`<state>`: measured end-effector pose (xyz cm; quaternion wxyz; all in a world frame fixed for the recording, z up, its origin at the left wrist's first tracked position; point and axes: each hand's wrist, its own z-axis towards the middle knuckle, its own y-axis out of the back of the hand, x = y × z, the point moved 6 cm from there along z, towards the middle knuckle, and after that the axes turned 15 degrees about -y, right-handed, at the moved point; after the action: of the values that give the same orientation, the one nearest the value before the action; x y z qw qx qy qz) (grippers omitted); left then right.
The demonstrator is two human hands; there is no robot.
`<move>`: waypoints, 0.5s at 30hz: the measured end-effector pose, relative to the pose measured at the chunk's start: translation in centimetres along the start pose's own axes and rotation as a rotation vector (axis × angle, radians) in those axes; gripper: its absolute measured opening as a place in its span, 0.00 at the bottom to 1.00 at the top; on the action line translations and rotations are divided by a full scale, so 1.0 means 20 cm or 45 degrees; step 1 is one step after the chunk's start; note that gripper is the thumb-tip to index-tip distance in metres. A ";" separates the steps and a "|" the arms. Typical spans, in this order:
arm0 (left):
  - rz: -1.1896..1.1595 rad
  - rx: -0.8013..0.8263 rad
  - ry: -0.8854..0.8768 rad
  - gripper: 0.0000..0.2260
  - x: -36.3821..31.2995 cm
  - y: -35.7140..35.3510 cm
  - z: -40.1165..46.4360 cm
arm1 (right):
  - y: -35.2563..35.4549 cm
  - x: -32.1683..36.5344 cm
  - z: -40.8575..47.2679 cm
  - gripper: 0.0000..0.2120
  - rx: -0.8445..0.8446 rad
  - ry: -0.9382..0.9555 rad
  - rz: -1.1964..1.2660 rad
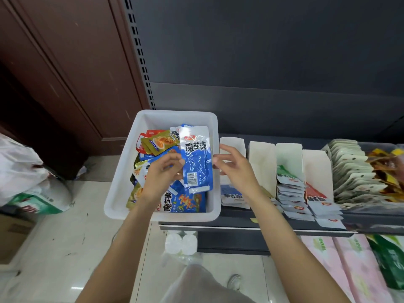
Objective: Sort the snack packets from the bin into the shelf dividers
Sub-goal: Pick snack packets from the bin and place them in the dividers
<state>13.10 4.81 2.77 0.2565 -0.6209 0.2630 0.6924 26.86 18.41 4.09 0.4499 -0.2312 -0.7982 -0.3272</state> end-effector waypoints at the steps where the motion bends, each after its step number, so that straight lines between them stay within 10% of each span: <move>1: 0.050 -0.021 -0.059 0.02 -0.02 0.00 0.00 | 0.02 0.02 -0.01 0.20 -0.034 0.007 0.029; 8: 1.084 -0.004 -1.567 0.04 -0.32 -0.25 -0.17 | 0.05 0.11 -0.17 0.18 0.180 -0.082 0.527; 15: 0.930 0.173 -1.454 0.09 -0.25 -0.36 -0.11 | 0.27 0.04 -0.17 0.05 -0.304 0.066 0.316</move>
<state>20.10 8.56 7.32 0.1434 -0.0121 0.3221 0.9357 31.99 19.68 7.73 0.4765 -0.3715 -0.7070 -0.3675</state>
